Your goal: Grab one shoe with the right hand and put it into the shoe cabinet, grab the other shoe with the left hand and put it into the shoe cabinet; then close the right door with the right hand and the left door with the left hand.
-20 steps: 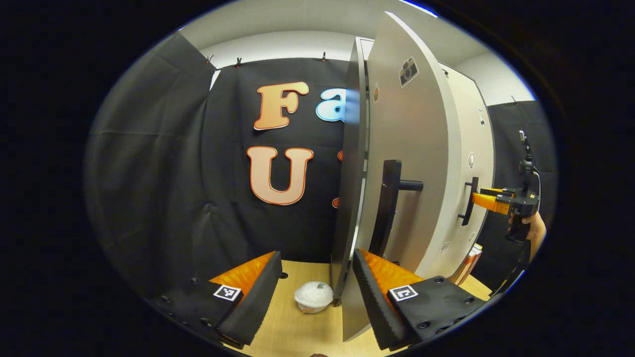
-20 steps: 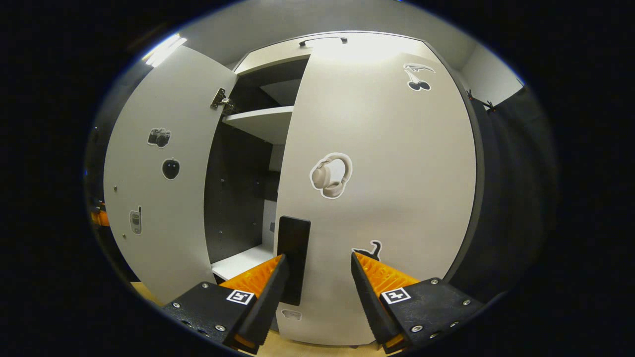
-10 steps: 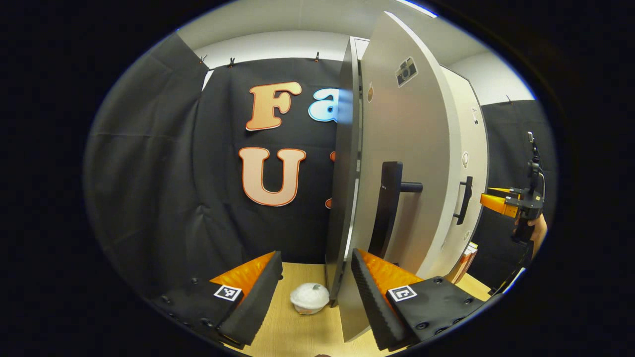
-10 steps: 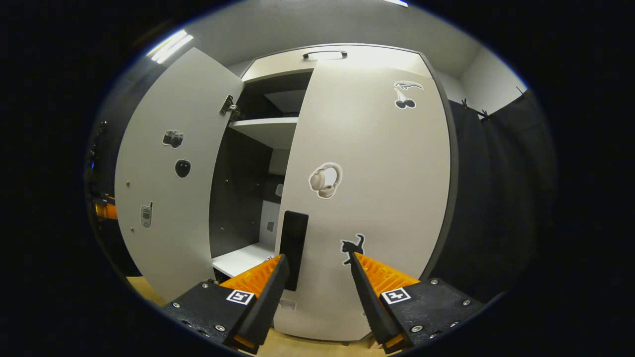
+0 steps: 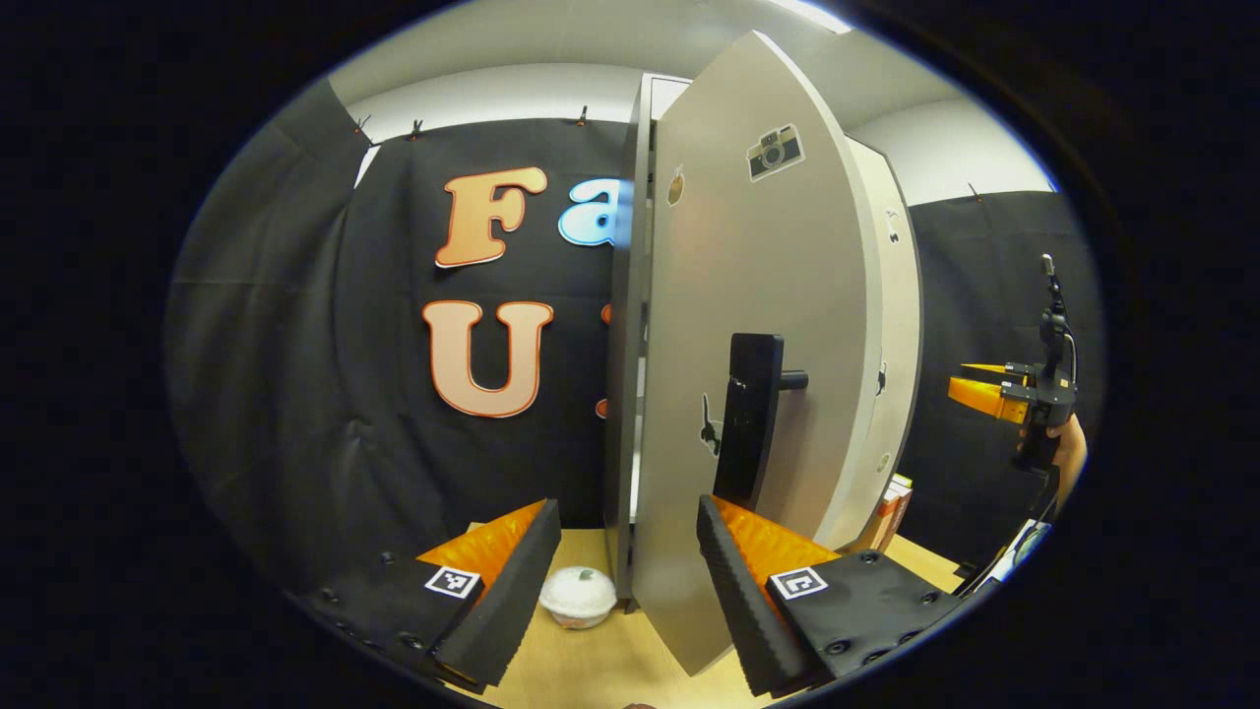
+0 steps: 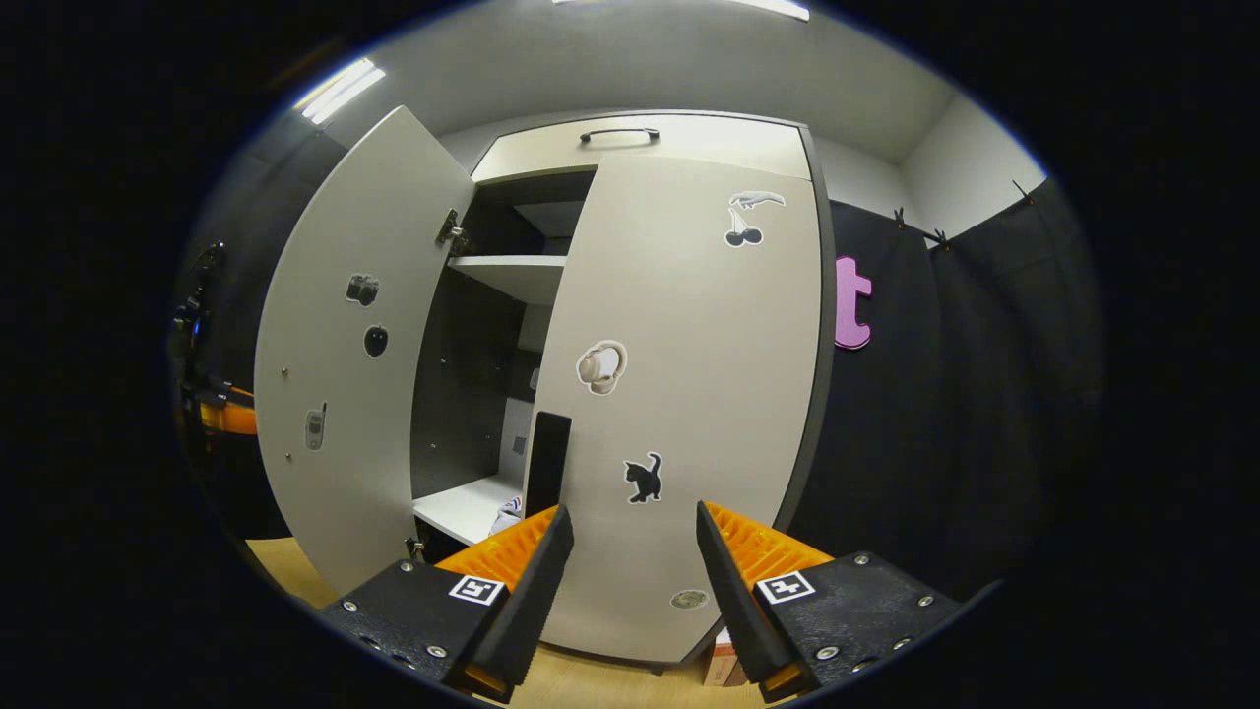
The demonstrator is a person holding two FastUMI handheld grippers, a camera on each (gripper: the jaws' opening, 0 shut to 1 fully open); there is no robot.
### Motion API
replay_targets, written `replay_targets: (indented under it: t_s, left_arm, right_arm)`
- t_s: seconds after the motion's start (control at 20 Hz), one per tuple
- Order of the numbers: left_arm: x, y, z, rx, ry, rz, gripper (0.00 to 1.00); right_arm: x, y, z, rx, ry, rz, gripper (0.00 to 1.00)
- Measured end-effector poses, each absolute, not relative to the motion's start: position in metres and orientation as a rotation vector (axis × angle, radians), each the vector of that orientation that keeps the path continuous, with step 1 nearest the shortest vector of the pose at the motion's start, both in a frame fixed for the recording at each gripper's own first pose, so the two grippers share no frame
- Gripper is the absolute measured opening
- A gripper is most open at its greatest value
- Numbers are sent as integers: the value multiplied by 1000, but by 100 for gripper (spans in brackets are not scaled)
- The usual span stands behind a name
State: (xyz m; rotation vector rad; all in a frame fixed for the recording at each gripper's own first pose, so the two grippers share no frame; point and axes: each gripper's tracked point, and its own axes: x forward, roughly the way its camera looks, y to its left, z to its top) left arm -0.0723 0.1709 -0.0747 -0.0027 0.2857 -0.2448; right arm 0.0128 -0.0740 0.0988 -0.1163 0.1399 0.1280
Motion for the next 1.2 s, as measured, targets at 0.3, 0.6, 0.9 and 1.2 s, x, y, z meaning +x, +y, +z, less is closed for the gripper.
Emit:
replay_targets:
  t_s: [0.3,0.6,0.9,1.2]
  left_arm:
    - [-62,137,-77,2,284,-295,91]
    - [-51,92,-83,-21,285,-384,93]
    - [-25,5,-93,-49,279,-525,96]
    - [9,-38,-94,-32,230,-528,88]
  right_arm:
    - [-9,-95,96,-104,153,100,78]
    - [-23,-113,89,-91,170,65,78]
    - [-35,-137,79,-100,197,18,78]
    - [-44,-167,74,-98,219,-55,78]
